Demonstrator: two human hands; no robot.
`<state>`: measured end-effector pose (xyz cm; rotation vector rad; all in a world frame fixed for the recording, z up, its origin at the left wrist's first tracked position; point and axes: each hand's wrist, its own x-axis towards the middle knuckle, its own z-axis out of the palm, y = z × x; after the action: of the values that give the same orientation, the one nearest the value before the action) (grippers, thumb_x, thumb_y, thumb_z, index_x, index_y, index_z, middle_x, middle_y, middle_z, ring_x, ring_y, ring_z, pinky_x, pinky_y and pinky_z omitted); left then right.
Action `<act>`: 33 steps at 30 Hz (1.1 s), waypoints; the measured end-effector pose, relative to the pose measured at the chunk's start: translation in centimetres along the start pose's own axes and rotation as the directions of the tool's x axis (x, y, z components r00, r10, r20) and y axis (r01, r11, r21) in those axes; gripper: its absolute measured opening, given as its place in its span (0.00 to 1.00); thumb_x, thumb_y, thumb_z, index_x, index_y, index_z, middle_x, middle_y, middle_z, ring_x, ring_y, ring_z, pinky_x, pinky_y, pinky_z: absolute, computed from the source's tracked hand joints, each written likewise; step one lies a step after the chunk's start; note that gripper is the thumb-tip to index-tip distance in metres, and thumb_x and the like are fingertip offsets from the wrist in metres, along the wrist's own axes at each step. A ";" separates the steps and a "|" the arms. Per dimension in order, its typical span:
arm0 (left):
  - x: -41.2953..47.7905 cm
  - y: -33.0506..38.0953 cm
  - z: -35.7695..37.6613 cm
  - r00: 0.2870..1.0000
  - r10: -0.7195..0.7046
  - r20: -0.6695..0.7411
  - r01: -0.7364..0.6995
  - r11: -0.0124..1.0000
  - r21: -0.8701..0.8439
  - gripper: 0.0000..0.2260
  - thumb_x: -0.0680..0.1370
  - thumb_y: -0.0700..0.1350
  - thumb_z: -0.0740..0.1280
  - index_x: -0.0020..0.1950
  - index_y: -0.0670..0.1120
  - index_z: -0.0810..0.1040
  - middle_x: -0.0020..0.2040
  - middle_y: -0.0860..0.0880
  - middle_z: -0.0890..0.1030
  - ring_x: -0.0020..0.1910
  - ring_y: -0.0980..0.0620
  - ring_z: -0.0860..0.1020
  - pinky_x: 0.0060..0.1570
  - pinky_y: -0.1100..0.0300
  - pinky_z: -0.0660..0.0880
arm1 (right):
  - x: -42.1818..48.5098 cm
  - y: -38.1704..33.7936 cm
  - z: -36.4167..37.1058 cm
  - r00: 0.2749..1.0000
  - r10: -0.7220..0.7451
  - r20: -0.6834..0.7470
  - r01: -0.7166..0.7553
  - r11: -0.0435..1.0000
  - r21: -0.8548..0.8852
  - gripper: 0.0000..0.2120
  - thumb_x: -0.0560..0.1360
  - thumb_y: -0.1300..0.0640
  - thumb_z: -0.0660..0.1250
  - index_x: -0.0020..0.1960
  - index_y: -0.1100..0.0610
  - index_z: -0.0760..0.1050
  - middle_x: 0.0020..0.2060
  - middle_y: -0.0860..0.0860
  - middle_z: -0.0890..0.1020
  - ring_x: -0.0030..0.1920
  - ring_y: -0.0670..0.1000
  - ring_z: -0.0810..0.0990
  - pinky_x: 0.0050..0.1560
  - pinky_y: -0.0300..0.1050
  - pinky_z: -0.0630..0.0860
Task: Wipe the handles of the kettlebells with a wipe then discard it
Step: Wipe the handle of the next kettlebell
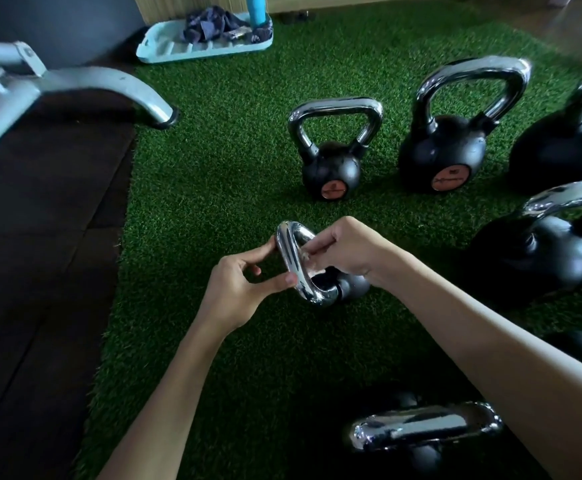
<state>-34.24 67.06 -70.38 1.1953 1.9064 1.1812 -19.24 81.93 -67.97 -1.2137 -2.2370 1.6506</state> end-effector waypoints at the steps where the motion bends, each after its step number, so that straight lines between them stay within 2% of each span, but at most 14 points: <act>1: 0.1 0.0 -0.1 1.000 -0.007 0.003 0.007 1.000 0.017 0.37 0.65 0.58 0.78 0.72 0.52 0.74 0.70 0.61 0.74 0.61 0.78 0.70 0.53 0.79 0.68 | -0.4 0.0 -0.1 1.000 -0.011 0.028 0.012 0.999 -0.032 0.10 0.66 0.64 0.81 0.46 0.55 0.87 0.37 0.48 0.88 0.47 0.55 0.87 0.58 0.56 0.81; 3: 0.3 -0.1 -0.3 1.000 -0.027 0.006 0.027 0.999 0.042 0.37 0.65 0.60 0.78 0.72 0.53 0.74 0.70 0.61 0.74 0.60 0.81 0.68 0.54 0.81 0.66 | -1.1 0.0 -0.4 0.998 -0.016 0.065 0.019 0.999 -0.046 0.11 0.65 0.65 0.81 0.47 0.55 0.87 0.37 0.47 0.87 0.43 0.50 0.86 0.56 0.52 0.82; 5: 0.4 -0.1 -0.3 0.999 -0.038 0.007 0.038 0.998 0.051 0.37 0.64 0.60 0.78 0.72 0.53 0.74 0.70 0.59 0.75 0.58 0.83 0.68 0.53 0.82 0.65 | -1.2 0.1 -0.2 0.999 -0.030 0.022 0.031 0.999 -0.014 0.12 0.65 0.64 0.81 0.48 0.56 0.87 0.38 0.47 0.88 0.43 0.48 0.86 0.54 0.49 0.83; 8: 0.4 0.2 -0.1 0.999 -0.036 0.002 0.036 0.997 0.075 0.38 0.64 0.59 0.78 0.72 0.53 0.75 0.70 0.59 0.75 0.55 0.83 0.68 0.50 0.83 0.65 | 0.1 0.2 0.4 0.978 -0.103 -0.181 0.098 0.994 -0.041 0.10 0.67 0.58 0.81 0.47 0.51 0.87 0.39 0.45 0.87 0.42 0.44 0.85 0.49 0.38 0.82; 10: 0.5 0.3 0.1 0.999 -0.035 -0.003 0.035 0.993 0.114 0.37 0.65 0.57 0.79 0.72 0.52 0.75 0.70 0.58 0.76 0.54 0.78 0.72 0.50 0.82 0.65 | 0.9 0.3 1.2 0.936 -0.187 -0.299 0.152 0.979 -0.134 0.07 0.69 0.58 0.78 0.47 0.51 0.87 0.40 0.45 0.87 0.39 0.40 0.83 0.43 0.29 0.77; 11: 0.6 0.3 0.1 0.999 -0.037 -0.002 0.037 0.990 0.137 0.37 0.65 0.56 0.80 0.72 0.51 0.75 0.70 0.57 0.76 0.54 0.74 0.74 0.50 0.82 0.65 | 1.1 0.5 1.7 0.913 -0.227 -0.338 0.177 0.969 -0.171 0.07 0.70 0.58 0.77 0.47 0.51 0.87 0.40 0.46 0.87 0.39 0.39 0.82 0.42 0.28 0.77; 14: 0.8 0.5 -0.1 1.000 -0.031 0.002 0.031 0.986 0.164 0.38 0.64 0.57 0.79 0.72 0.49 0.75 0.70 0.55 0.76 0.62 0.69 0.73 0.52 0.84 0.63 | 0.9 1.0 2.4 0.865 -0.300 -0.403 0.227 0.949 -0.218 0.06 0.71 0.58 0.75 0.46 0.49 0.87 0.39 0.45 0.87 0.39 0.38 0.83 0.45 0.33 0.79; 17: 0.9 0.4 -0.4 0.999 -0.041 0.021 0.037 0.989 0.142 0.36 0.65 0.56 0.79 0.72 0.50 0.75 0.67 0.61 0.76 0.56 0.80 0.71 0.50 0.83 0.64 | 1.2 0.8 2.0 0.820 -0.375 -0.432 0.280 0.922 -0.269 0.03 0.70 0.56 0.76 0.44 0.50 0.87 0.37 0.44 0.87 0.38 0.38 0.83 0.43 0.31 0.78; 20: 0.6 0.5 -0.5 0.998 -0.046 0.030 0.041 0.989 0.143 0.38 0.64 0.58 0.78 0.72 0.50 0.75 0.65 0.64 0.76 0.54 0.85 0.68 0.50 0.83 0.64 | 1.7 0.7 1.9 0.812 -0.406 -0.418 0.285 0.902 -0.323 0.02 0.69 0.56 0.77 0.42 0.52 0.87 0.35 0.46 0.86 0.36 0.41 0.83 0.42 0.39 0.80; 22: 0.7 0.5 -0.5 0.998 -0.043 0.038 0.037 0.989 0.146 0.38 0.65 0.57 0.78 0.73 0.49 0.74 0.69 0.58 0.76 0.59 0.81 0.68 0.52 0.85 0.62 | 2.1 1.5 2.2 0.824 -0.396 -0.406 0.253 0.897 -0.362 0.03 0.69 0.56 0.76 0.43 0.53 0.86 0.35 0.47 0.86 0.36 0.45 0.83 0.43 0.46 0.81; 25: 0.9 0.4 -0.6 0.998 -0.039 0.047 0.032 0.989 0.145 0.36 0.69 0.53 0.79 0.74 0.46 0.72 0.73 0.52 0.73 0.66 0.72 0.68 0.52 0.87 0.59 | 2.3 2.3 2.3 0.819 -0.364 -0.443 0.199 0.905 -0.376 0.03 0.68 0.56 0.77 0.42 0.53 0.86 0.35 0.47 0.85 0.35 0.46 0.83 0.42 0.48 0.82; 27: 0.9 0.5 -0.7 0.998 -0.038 0.054 0.029 0.988 0.149 0.35 0.70 0.53 0.79 0.75 0.47 0.72 0.73 0.54 0.73 0.65 0.74 0.68 0.51 0.86 0.60 | 2.3 2.0 2.2 0.797 -0.391 -0.461 0.229 0.901 -0.368 0.02 0.68 0.56 0.77 0.41 0.53 0.86 0.35 0.46 0.85 0.36 0.44 0.83 0.43 0.47 0.81; 29: 0.7 0.8 -0.8 0.997 -0.051 0.059 0.041 0.986 0.159 0.35 0.70 0.53 0.79 0.75 0.49 0.72 0.71 0.58 0.73 0.58 0.78 0.70 0.49 0.85 0.62 | 2.2 1.5 1.9 0.784 -0.410 -0.466 0.272 0.902 -0.336 0.02 0.69 0.57 0.77 0.41 0.53 0.86 0.35 0.46 0.86 0.36 0.43 0.83 0.43 0.44 0.81; 33: 0.4 1.5 -0.6 0.992 -0.115 0.057 0.104 0.981 0.164 0.39 0.67 0.58 0.79 0.76 0.52 0.70 0.74 0.56 0.72 0.64 0.65 0.72 0.53 0.79 0.66 | 2.5 1.8 1.4 0.815 -0.399 -0.420 0.247 0.895 -0.372 0.04 0.69 0.59 0.77 0.43 0.54 0.86 0.36 0.48 0.86 0.36 0.45 0.83 0.42 0.47 0.82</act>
<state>-34.28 67.52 -68.75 1.1806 2.0206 0.9328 -20.66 82.61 -70.93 -1.0627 -2.2390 0.7808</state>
